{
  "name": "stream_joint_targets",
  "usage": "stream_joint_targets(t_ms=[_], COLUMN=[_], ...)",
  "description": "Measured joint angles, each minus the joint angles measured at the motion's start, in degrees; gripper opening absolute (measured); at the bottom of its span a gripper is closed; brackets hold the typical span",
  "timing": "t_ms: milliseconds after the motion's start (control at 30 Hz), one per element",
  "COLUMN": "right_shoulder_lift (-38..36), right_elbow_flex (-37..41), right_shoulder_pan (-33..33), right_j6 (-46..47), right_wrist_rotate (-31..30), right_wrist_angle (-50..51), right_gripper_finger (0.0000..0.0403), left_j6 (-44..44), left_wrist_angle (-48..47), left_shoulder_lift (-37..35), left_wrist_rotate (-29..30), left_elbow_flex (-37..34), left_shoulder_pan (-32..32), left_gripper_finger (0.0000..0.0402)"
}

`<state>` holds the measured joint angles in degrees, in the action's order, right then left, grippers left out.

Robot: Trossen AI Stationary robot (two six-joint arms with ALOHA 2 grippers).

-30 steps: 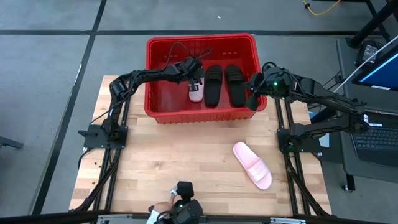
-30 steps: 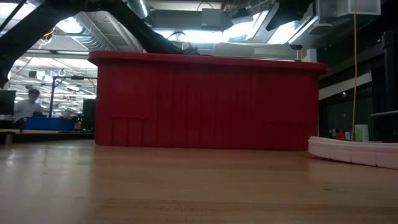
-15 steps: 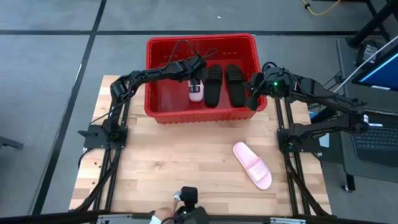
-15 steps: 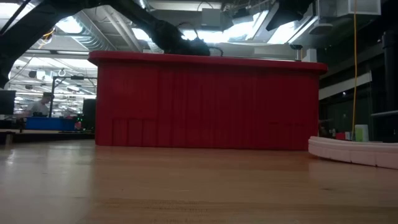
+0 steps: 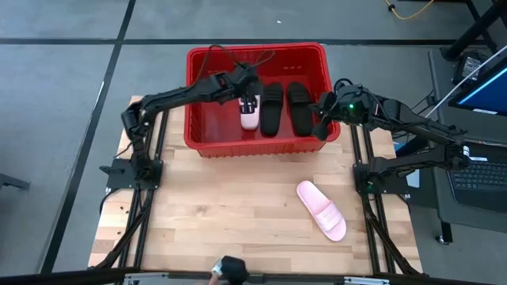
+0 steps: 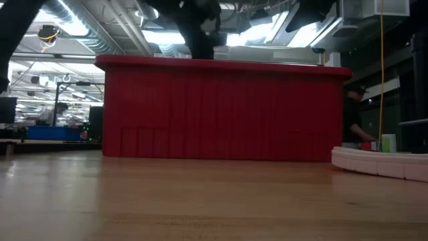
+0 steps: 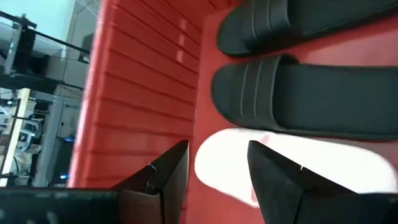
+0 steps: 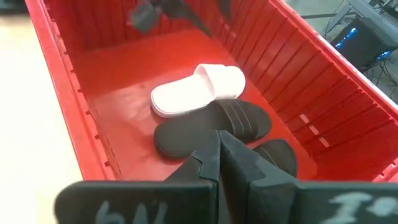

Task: Pick and place slides into bin
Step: Put the pink slide into the bin

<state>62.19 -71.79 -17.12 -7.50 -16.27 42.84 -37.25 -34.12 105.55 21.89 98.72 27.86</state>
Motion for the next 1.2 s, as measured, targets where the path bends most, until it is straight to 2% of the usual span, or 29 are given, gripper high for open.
stream_joint_targets(t_ms=[167, 267, 467, 567, 667, 767, 1000, 1200], right_shoulder_lift=[-0.02, -0.02, -0.04, 0.86, 2.98, 5.82, 12.53, 17.58], right_elbow_flex=[-0.30, -1.41, -3.93, -5.53, -7.92, -11.87, -18.28, -23.31], right_shoulder_pan=[1.08, 3.18, 7.94, 12.64, 18.35, 23.36, 30.84, 36.77], right_j6=[2.71, 2.60, 9.60, 13.55, 16.39, 20.75, 29.96, 38.64], right_wrist_rotate=[2.24, 3.19, 2.98, -0.80, -8.27, -11.72, -12.67, -12.83], right_wrist_angle=[-0.62, -0.94, 0.17, 2.59, 7.84, 13.27, 25.31, 30.68], right_gripper_finger=[0.0005, 0.0005, 0.0004, 0.0003, 0.0003, 0.0002, 0.0002, 0.0001], left_j6=[2.46, 2.59, 3.21, 4.40, 5.97, 6.07, 6.37, 4.74], left_wrist_angle=[-3.94, -5.48, -8.43, -8.59, -10.54, -12.64, -13.58, -13.59], left_shoulder_lift=[-5.71, -8.97, -15.11, -17.81, -20.05, -21.54, -24.23, -25.93], left_wrist_rotate=[0.02, 0.00, -1.43, -3.17, -7.77, -9.86, -10.37, -12.55], left_elbow_flex=[-0.02, -0.03, -0.09, -0.09, -0.09, -0.09, -0.09, -0.09], left_shoulder_pan=[-1.66, -3.11, -6.21, -7.26, -8.09, -9.14, -11.26, -13.42], left_gripper_finger=[0.0156, 0.0136, 0.0056, 0.0011, 0.0005, 0.0001, 0.0001, 0.0001])
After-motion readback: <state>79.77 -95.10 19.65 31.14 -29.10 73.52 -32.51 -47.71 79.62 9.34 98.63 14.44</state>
